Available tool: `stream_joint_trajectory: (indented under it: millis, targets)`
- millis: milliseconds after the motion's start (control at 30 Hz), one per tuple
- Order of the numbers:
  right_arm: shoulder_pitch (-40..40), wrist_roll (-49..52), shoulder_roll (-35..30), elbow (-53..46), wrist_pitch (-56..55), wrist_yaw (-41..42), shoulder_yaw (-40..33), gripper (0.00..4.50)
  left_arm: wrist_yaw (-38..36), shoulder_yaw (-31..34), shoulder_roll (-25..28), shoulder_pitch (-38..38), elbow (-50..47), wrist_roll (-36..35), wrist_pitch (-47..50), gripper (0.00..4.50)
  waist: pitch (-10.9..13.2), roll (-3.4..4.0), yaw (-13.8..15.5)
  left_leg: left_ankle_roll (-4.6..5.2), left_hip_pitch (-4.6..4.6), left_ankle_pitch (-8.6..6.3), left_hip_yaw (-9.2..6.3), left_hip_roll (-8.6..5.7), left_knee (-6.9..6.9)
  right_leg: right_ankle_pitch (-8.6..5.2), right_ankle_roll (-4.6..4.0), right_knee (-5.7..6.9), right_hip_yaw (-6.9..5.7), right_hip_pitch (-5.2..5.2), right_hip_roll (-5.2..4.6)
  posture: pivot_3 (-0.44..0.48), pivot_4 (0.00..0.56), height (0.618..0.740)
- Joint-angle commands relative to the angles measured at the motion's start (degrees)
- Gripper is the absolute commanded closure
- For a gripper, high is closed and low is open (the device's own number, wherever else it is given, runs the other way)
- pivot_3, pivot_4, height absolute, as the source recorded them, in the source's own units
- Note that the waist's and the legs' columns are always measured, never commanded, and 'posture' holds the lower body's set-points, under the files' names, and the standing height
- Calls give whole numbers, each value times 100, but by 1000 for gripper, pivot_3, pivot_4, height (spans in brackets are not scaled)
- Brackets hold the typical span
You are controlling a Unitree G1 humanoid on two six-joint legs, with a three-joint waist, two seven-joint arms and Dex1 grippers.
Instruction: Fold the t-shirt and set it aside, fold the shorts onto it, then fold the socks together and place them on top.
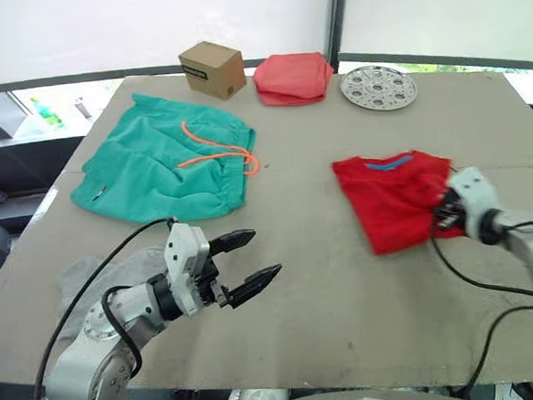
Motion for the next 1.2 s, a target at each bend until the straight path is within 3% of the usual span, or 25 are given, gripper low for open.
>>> stream_joint_trajectory:
  millis: [33, 167, 367, 733, 1067, 1200]
  targets:
    - [843, 49, -660, -399, 503, 157, -992, 4478, -316, -335, -4, -302, 212, 82, -288, 0, 4, 4, -20, 2, -6, -1, -1, 1, 0, -3, 5, -2, -3, 1, 2, 0, 150, 740]
    - [1635, 73, -1341, -235, 222, 505, -1684, 4478, -741, -689, 95, -447, 242, 18, -345, 0, 19, 18, -104, 5, -4, -3, 2, 0, -2, -9, 15, -3, -1, 0, 8, 0, 150, 740]
    - [1900, 41, -1712, 303, -241, 762, -1906, 4478, -1039, -1008, 221, -601, 111, 72, -434, 0, 36, 11, -236, 6, 21, -3, -5, 12, -1, -22, 41, 13, 20, 0, 35, 0, 150, 740]
    - [1218, -165, -1941, 1695, -1319, 805, -1481, 4478, -1144, -1161, 264, -1040, 77, 1, -401, 0, 53, 20, -197, 6, 17, -3, 4, 4, -1, -21, 38, 9, 48, -1, 47, 0, 150, 740]
    - [1171, -79, -1923, 1810, -1020, 872, -1443, 4478, -1000, -1241, 166, -1467, 120, -70, -215, 0, 53, 20, -193, 7, 19, -2, 4, 5, 1, -21, 39, 10, 56, 0, 52, 0, 150, 740]
    - [1480, 122, -1837, 1348, -737, 893, -1814, 3191, -994, -1257, 157, -1567, 100, -164, -130, 0, 53, 20, -187, 7, 19, -2, 3, 6, 0, -21, 39, 10, 58, 1, 56, 0, 150, 740]
